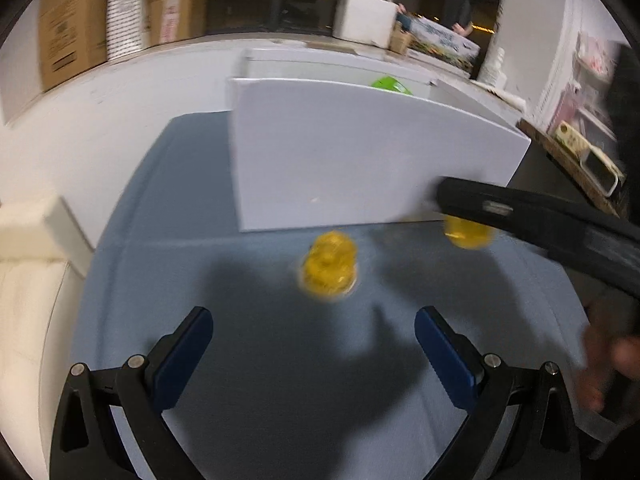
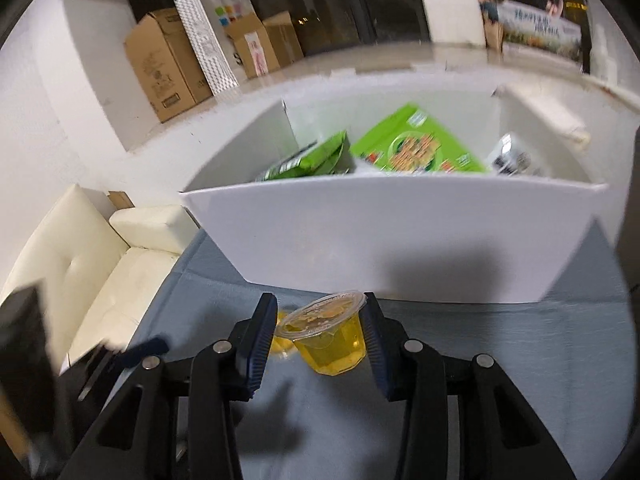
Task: Organize snacks
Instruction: 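Grasp a yellow jelly cup with the right tool, then grasp the last yellow jelly cup with left tool while right tool holds its cup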
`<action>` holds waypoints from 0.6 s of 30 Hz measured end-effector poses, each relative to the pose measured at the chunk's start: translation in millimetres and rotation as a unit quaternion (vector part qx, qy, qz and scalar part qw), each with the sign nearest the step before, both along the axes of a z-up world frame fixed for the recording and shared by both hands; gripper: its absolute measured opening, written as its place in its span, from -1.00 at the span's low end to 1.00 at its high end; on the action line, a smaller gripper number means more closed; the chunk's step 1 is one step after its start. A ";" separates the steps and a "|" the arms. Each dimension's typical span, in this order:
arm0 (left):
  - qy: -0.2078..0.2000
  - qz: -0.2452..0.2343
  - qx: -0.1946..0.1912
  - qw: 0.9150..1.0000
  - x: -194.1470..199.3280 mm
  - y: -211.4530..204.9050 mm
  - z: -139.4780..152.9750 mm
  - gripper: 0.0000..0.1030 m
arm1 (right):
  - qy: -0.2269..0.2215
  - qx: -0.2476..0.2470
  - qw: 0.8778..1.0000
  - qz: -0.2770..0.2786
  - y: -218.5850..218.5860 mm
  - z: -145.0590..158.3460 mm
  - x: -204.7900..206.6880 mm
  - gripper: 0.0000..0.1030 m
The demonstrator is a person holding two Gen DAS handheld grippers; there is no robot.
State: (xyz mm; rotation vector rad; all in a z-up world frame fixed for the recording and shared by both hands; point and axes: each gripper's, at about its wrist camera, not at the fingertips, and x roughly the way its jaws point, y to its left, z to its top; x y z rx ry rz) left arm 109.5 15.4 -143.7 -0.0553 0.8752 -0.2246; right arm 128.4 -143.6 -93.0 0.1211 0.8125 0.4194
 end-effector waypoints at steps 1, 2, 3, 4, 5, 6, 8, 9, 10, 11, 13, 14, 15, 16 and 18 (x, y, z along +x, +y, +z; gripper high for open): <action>0.004 0.002 0.004 1.000 4.7 -3.0 -1.4 1.00 | -0.005 0.001 1.000 0.000 -1.7 4.7 -1.2 -0.10; 0.009 0.002 0.005 1.000 11.7 -6.9 -3.5 1.00 | -0.009 0.003 1.000 -0.002 -10.0 8.4 -7.8 -0.10; 0.010 0.002 0.002 1.000 16.9 -9.0 -4.8 1.00 | -0.012 0.005 1.000 -0.003 -16.6 10.7 -12.7 -0.10; 0.014 0.005 -0.001 1.000 24.4 -11.0 -7.0 1.00 | -0.015 0.008 1.000 -0.005 -32.1 12.5 -23.8 -0.10; 0.016 0.008 -0.003 1.000 29.5 -11.8 -8.9 1.00 | -0.018 0.011 1.000 -0.010 -39.7 14.0 -29.4 -0.10; 0.020 0.011 -0.004 1.000 33.3 -12.0 -11.0 1.00 | -0.019 0.014 1.000 -0.013 -45.6 14.7 -34.0 -0.10; 0.031 0.018 -0.009 0.999 41.9 -11.1 -15.8 0.99 | -0.017 0.020 0.999 -0.020 -56.4 16.2 -43.2 -0.10; 0.032 0.015 -0.013 0.999 44.1 -11.2 -17.3 0.99 | -0.016 0.023 0.999 -0.023 -60.6 15.6 -46.6 -0.10; 0.032 0.011 -0.016 0.999 45.6 -11.1 -18.6 0.99 | -0.016 0.026 0.999 -0.026 -66.6 13.8 -51.4 -0.10; 0.032 0.009 -0.015 0.999 47.0 -11.3 -20.2 0.93 | -0.016 0.028 0.999 -0.030 -69.6 12.6 -54.4 -0.10; 0.028 0.010 -0.015 0.999 46.9 -10.4 -22.2 0.68 | -0.013 0.032 0.999 -0.031 -72.8 8.6 -58.1 -0.10; 0.024 0.013 -0.010 1.000 45.7 -11.2 -21.3 0.51 | -0.010 0.035 0.999 -0.028 -73.0 6.1 -59.2 -0.10; 0.021 0.012 -0.009 1.000 44.8 -12.1 -20.1 0.42 | -0.008 0.036 0.999 -0.027 -73.2 4.0 -60.7 -0.10; 0.019 0.009 -0.010 1.000 44.2 -11.8 -19.6 0.13 | -0.006 0.035 0.999 -0.026 -72.8 1.8 -61.9 -0.10; 0.015 0.010 -0.006 1.000 43.5 -10.9 -17.8 -0.12 | -0.002 0.036 0.999 -0.023 -71.3 -1.2 -63.0 -0.10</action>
